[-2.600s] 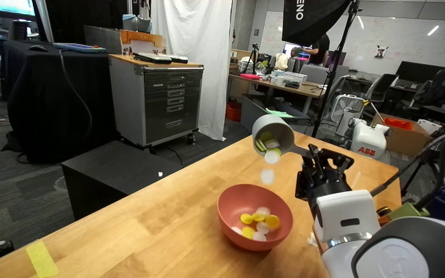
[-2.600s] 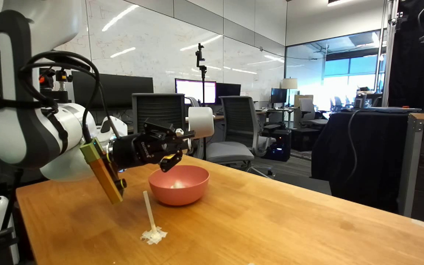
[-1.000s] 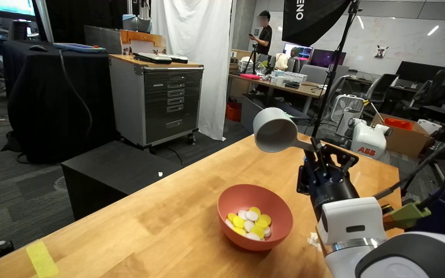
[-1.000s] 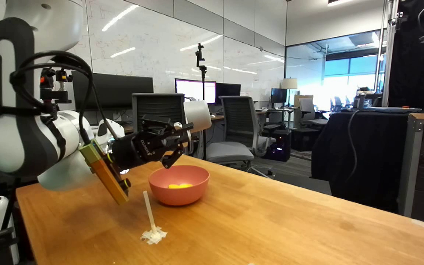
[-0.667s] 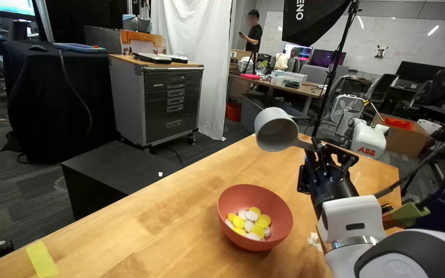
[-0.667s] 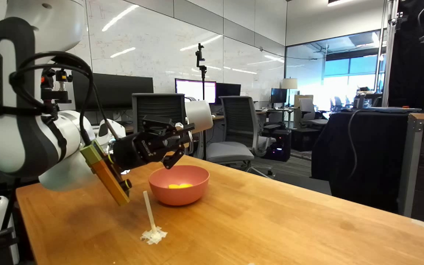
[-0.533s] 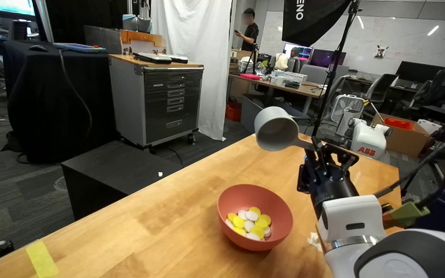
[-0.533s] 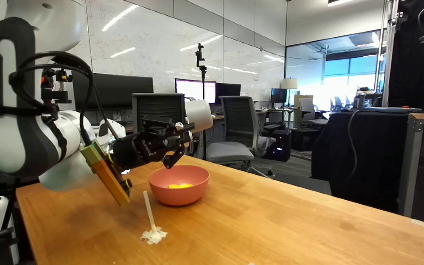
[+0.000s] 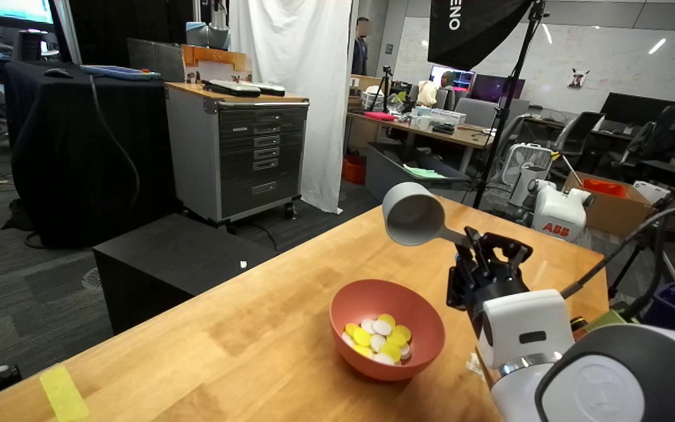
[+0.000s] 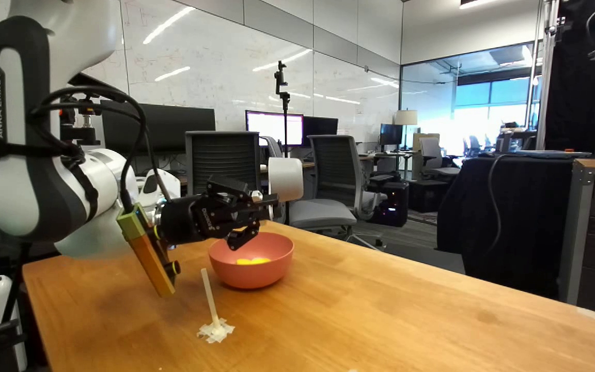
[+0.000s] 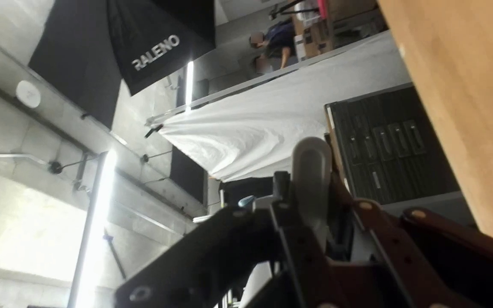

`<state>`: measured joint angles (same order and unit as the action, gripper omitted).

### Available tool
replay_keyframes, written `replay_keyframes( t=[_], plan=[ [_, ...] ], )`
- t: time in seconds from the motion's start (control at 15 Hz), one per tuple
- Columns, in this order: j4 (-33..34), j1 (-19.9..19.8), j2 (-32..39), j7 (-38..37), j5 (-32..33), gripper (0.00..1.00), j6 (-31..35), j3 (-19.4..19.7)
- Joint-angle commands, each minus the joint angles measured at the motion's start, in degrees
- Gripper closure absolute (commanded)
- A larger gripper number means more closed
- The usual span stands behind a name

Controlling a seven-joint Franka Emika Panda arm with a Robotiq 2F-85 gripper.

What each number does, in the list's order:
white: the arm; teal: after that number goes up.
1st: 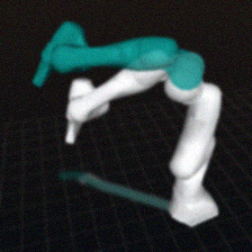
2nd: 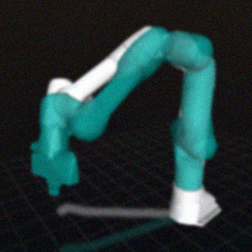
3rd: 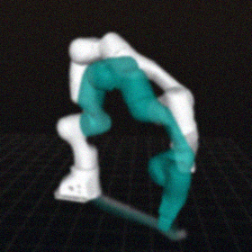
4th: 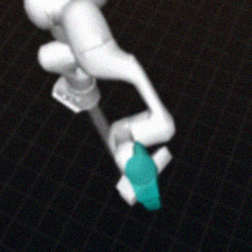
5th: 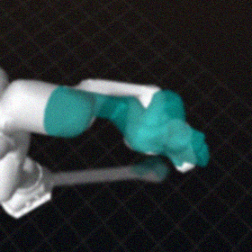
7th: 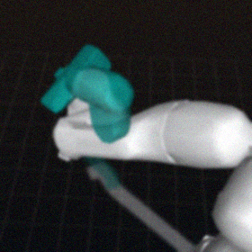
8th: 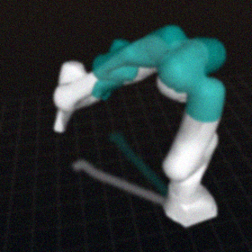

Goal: Pour the contents of the cup into the bowl

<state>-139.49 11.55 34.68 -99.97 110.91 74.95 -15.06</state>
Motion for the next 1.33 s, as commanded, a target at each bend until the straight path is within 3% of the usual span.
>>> replay_keyframes(
  t=[0.0, 0.4, 0.67, 0.93, 1.2, 1.27],
  plan=[
    [-1.9, -4.3, -7.3, 1.4, -3.1, 0.88, 12.3, -3.1],
    [-3.3, -7.7, -18.0, 4.3, -11.1, 0.88, 31.2, -1.5],
    [-4.6, -10.9, -25.9, 12.5, -18.5, 0.88, 47.8, 0.9],
    [-4.3, -14.2, -31.9, 27.7, -31.3, 0.88, 62.8, 7.1],
    [-4.2, -16.8, -34.1, 44.8, -49.2, 0.88, 70.7, 13.6],
    [-4.2, -19.0, -34.1, 49.2, -54.0, 0.88, 71.9, 13.1]
  ],
)
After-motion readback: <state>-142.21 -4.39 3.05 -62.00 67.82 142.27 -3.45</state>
